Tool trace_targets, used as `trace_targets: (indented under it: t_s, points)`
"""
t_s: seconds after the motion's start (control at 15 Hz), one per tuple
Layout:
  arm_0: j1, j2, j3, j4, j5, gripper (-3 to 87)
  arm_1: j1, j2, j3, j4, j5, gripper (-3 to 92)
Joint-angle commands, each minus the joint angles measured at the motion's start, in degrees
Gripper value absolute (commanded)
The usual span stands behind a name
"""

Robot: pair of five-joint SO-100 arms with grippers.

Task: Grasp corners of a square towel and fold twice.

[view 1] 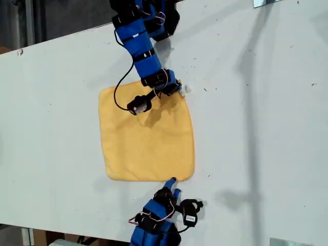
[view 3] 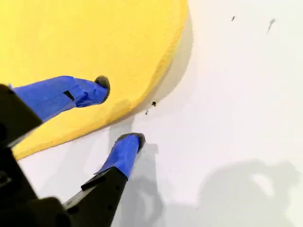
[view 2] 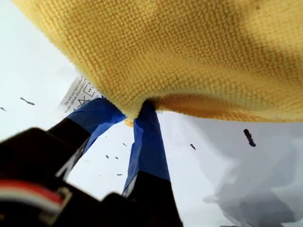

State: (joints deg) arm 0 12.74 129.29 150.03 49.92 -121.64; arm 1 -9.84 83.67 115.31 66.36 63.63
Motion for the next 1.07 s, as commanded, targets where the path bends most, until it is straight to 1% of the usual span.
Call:
trace_targets:
  t_s: [0.0,0.2,0.27,0.33,0.4,0.47,0.67,0.73,0.87,1.0]
  points:
    - [4.04,-11.25,-9.14,-3.69,-5.63,20.1,0.7,1.05,1.32,-0.79,-0.44,-0.1]
    - [5.1,-25.05,-20.65,-6.59,-5.89,20.2,0.62,1.41,1.76,-0.97,-0.44,-0.1]
    - [5.19,-28.39,-23.03,-8.26,-5.71,18.9,0.53,1.67,1.93,-1.14,-0.44,-0.1]
    - [5.19,-31.11,-25.84,-8.17,-5.19,16.4,0.53,2.02,2.29,-1.32,-0.44,-0.1]
    - [5.19,-33.4,-28.48,-7.47,-4.39,8.4,0.53,2.29,2.55,-1.58,-0.44,-0.1]
    - [5.19,-34.98,-30.85,-6.06,-4.13,-2.6,0.53,2.55,2.9,-1.76,-0.44,-0.1]
    - [4.66,-38.06,-39.9,4.75,-1.49,-2.6,0.44,2.9,3.08,-1.76,-0.09,-0.1]
    - [3.78,-38.85,-42.54,7.82,0.88,-2.6,0.35,3.25,3.08,-1.85,0.26,-0.1]
    - [2.02,-41.04,-51.24,19.07,5.19,-2.6,0.44,4.48,2.02,-1.14,0.35,-0.1]
    - [-0.62,-41.48,-58.54,29.18,9.14,-2.6,1.23,9.67,-0.18,2.37,0.09,-0.1]
